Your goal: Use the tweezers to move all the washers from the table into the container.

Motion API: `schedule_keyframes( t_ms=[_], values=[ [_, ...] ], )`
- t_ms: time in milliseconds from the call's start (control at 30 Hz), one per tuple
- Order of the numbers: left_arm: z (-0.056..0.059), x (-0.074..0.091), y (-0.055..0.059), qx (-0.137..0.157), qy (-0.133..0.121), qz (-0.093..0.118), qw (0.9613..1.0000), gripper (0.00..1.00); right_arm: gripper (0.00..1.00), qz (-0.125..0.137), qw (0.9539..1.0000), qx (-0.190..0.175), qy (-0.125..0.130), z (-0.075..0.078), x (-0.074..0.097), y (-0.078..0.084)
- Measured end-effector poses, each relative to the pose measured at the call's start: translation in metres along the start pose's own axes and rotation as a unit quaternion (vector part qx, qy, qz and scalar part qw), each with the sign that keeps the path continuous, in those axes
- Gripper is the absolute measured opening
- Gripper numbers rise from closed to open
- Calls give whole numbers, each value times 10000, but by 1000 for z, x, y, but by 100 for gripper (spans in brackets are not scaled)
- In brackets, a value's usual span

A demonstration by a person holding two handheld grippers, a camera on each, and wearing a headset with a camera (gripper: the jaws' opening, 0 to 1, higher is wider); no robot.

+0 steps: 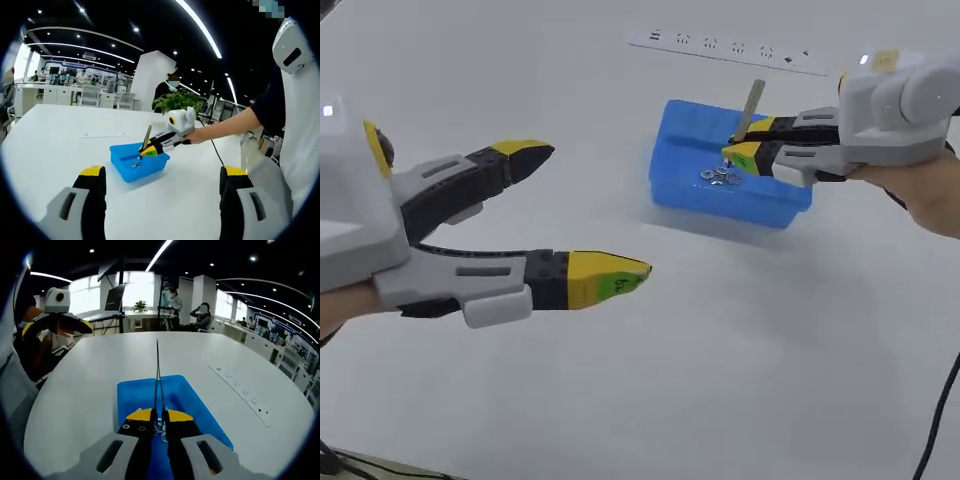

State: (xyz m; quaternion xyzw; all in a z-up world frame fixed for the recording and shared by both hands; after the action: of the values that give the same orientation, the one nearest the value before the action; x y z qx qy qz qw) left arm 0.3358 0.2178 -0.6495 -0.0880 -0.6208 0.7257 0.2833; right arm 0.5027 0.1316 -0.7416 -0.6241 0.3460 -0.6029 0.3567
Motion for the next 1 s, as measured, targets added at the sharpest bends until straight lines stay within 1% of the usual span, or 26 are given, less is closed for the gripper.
schedule_keyframes(
  t_ms=[133,300,467,533,600,733,833,867,900,1000],
  values=[
    [0,1,3,54,-31,-21,10000,100,10,-27,10000,-65,11,-4,-1,5],
    [2,2,7,37,-7,-93,9999,100,10,-28,9999,-138,29,-2,-2,5],
    [3,3,9,96,34,-129,9999,100,10,-34,9999,-165,9,-2,-2,5],
    [3,3,10,79,51,-146,9998,100,11,-48,9998,-198,-29,-3,-2,6],
    [4,3,9,74,58,-143,9999,100,10,-102,9998,-142,-22,-3,-2,7],
    [3,3,9,47,55,-160,9998,100,9,-61,9999,-148,16,-4,2,4],
    [1,1,7,-16,42,-145,9999,100,8,-47,9999,-125,14,-5,6,1],
    [-3,-1,4,-117,-46,-94,9999,99,8,-39,9999,-108,3,-7,7,0],
    [-6,-2,2,-141,-95,-80,9998,99,8,-42,10000,-62,-3,-8,8,-2],
    [-12,-8,-4,-100,-138,12,9999,99,8,-107,9999,26,5,-8,12,-5]
  ],
)
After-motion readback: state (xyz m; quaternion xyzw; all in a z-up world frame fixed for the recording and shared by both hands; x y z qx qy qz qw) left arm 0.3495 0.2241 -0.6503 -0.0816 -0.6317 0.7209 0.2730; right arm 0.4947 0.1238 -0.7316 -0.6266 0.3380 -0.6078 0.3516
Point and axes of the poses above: the centre of the closed fingertips' face, and the gripper's own axes: x roughly backward along the fingers, z roughly to its right, y roughly out of its underside, the point moved 2 cm from there along x, roughly backward along the fingers, and after that the axes turned 10 degrees about -y, right-handed, at the moved point
